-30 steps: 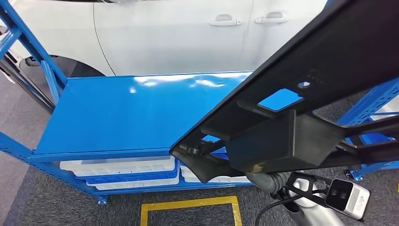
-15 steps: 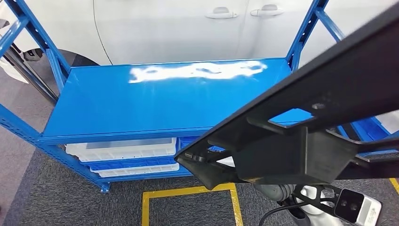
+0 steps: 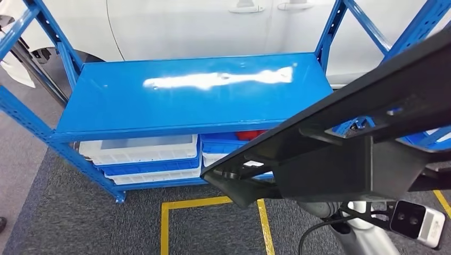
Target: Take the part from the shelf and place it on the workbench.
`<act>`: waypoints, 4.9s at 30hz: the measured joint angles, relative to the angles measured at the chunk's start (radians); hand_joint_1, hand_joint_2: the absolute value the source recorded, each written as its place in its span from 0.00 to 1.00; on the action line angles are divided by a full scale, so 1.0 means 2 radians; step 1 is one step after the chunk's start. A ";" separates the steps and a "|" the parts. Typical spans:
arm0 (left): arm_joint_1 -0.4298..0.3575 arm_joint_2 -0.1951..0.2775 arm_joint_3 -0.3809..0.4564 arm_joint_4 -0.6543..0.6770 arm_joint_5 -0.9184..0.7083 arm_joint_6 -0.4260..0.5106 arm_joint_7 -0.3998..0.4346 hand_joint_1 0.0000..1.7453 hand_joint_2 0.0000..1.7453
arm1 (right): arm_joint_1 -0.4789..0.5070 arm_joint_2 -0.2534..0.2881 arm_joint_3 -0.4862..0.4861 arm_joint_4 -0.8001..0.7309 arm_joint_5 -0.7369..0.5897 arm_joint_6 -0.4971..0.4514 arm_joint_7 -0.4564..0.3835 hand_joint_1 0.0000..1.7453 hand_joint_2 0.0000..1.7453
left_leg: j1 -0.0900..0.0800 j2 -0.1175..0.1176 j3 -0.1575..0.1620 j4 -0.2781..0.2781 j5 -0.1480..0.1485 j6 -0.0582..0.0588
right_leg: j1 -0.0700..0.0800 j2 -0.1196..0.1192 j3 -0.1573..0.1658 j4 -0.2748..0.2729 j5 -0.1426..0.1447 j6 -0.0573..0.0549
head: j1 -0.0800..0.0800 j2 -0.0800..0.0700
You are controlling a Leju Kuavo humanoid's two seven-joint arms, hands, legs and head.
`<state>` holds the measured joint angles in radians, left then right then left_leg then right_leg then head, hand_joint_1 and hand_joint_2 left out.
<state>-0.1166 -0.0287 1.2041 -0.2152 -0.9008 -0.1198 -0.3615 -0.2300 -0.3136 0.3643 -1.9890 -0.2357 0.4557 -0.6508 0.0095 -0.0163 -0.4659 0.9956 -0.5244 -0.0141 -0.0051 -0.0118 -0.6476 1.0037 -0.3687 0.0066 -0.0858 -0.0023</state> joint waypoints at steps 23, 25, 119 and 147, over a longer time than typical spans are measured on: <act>0.006 -0.013 0.012 0.000 0.004 0.011 0.016 0.00 0.00 | -0.009 0.004 0.013 0.037 -0.033 -0.004 0.000 1.00 1.00 | -0.005 0.006 -0.121 0.120 -0.013 -0.004 | 0.002 -0.002 0.057 -0.020 -0.040 -0.016 | 0.000 0.000; 0.006 -0.013 0.012 0.000 0.004 0.012 0.017 0.00 0.00 | -0.010 0.003 0.019 0.040 -0.035 -0.017 0.000 1.00 1.00 | -0.003 0.006 -0.115 0.142 -0.007 -0.007 | 0.001 -0.002 0.043 -0.014 -0.033 -0.015 | 0.000 0.000; 0.013 -0.022 0.026 0.000 -0.014 0.084 0.077 0.00 0.00 | 0.025 0.013 -0.008 -0.003 0.048 -0.045 0.000 1.00 1.00 | -0.004 -0.001 -0.077 0.084 0.008 -0.001 | 0.001 0.038 0.037 0.002 -0.037 -0.020 | 0.000 0.000; 0.013 -0.002 0.025 0.000 -0.016 0.063 0.042 0.00 0.00 | 0.046 0.015 -0.035 -0.032 0.069 -0.039 0.000 1.00 1.00 | -0.002 0.012 -0.101 0.149 -0.042 -0.008 | -0.001 0.023 0.031 0.001 -0.035 -0.020 | 0.000 0.000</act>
<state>-0.0910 -0.0334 1.2538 -0.2159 -0.9318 0.0061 -0.2768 -0.1382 -0.2834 0.2937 -2.0527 -0.0979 0.3782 -0.6508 0.0053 0.0078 -0.6681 1.2944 -0.6076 -0.0297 -0.0072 0.0345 -0.5852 1.0060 -0.4391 -0.0342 -0.0858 -0.0023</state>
